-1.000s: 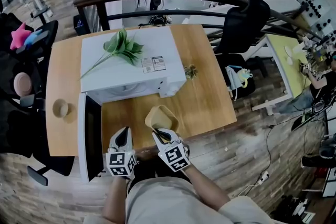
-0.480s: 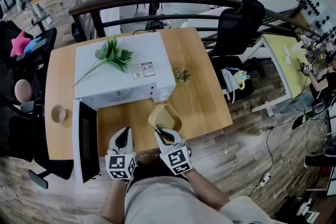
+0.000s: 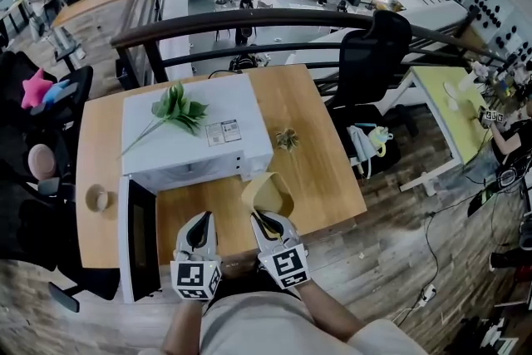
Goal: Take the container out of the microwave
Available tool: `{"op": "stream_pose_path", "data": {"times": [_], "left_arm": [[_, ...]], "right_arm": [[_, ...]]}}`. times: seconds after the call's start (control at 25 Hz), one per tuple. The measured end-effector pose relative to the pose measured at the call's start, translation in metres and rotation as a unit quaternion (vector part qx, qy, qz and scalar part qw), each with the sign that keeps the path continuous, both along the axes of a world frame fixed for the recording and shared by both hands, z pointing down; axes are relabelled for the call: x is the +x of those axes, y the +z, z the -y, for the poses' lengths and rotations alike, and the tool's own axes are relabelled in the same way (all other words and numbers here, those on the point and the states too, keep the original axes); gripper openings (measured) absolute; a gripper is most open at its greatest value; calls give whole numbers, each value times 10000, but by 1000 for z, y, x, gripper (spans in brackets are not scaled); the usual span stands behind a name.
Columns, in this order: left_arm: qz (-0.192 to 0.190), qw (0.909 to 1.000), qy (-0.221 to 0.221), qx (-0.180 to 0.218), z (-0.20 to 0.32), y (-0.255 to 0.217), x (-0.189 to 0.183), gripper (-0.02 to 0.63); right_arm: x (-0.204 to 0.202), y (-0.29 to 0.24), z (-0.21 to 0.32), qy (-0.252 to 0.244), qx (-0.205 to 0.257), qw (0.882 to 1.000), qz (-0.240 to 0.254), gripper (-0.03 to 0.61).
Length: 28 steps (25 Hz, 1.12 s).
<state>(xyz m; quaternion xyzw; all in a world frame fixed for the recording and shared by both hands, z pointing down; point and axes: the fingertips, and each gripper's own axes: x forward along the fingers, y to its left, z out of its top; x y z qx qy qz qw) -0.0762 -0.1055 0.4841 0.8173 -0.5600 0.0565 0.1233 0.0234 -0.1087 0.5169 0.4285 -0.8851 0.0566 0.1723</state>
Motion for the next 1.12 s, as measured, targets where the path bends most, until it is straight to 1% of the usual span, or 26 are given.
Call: {"op": "stream_pose_path", "data": {"times": [0.24, 0.44, 0.68, 0.96, 1.12], "left_arm": [[76, 9992, -23, 390, 3, -31, 3, 3], [-7, 9980, -51, 623, 4, -54, 3, 3], [-168, 9967, -49, 793, 6, -77, 7, 3], [-174, 9948, -40, 1005, 7, -94, 11, 3], [-163, 9937, -49, 1108, 8, -105, 13, 3]], "right_arm": [[6, -30, 6, 82, 290, 9994, 152, 31], [10, -63, 11, 105, 633, 9978, 192, 31], [9, -101, 12, 36, 1059, 9941, 212, 31], [9, -122, 15, 117, 1229, 9914, 426, 31], [10, -136, 17, 64, 1402, 9893, 396, 31]]}}
